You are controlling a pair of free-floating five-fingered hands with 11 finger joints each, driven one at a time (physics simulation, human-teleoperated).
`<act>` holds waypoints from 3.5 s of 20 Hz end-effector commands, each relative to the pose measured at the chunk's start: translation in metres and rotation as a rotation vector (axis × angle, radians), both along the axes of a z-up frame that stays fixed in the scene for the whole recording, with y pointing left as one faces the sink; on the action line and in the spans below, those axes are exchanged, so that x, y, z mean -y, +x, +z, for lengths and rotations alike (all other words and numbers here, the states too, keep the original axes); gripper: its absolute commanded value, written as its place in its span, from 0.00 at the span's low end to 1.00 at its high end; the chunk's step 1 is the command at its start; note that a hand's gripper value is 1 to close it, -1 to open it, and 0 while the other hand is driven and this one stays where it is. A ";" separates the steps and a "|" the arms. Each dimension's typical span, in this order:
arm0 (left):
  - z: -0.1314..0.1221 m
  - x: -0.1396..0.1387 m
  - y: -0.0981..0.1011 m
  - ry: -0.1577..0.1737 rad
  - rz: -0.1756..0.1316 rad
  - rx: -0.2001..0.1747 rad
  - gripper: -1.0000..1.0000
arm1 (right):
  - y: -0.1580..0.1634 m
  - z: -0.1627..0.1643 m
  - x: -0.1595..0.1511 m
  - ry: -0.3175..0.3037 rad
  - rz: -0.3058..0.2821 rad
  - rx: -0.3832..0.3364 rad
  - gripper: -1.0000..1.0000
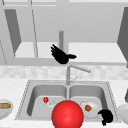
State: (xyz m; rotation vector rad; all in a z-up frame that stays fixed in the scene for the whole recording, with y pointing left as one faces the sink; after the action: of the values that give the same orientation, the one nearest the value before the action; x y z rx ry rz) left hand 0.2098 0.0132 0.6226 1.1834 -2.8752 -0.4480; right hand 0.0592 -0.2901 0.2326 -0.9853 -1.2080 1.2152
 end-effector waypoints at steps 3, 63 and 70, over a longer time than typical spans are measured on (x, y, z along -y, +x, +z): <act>-0.005 -0.006 0.032 -0.020 -0.023 0.000 0.00 | 0.000 0.000 0.000 0.000 0.000 0.000 0.50; -0.048 -0.090 -0.143 -0.009 0.134 0.225 1.00 | 0.000 0.000 0.000 0.000 0.000 0.000 0.50; -0.054 -0.123 -0.188 -0.018 0.098 0.220 1.00 | 0.000 0.000 0.000 0.000 0.000 0.000 0.50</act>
State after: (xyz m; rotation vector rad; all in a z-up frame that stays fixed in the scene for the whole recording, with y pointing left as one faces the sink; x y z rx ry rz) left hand 0.0445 0.1159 0.5941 1.4492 -2.9578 -0.3362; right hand 0.0592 -0.2901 0.2326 -0.9853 -1.2080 1.2152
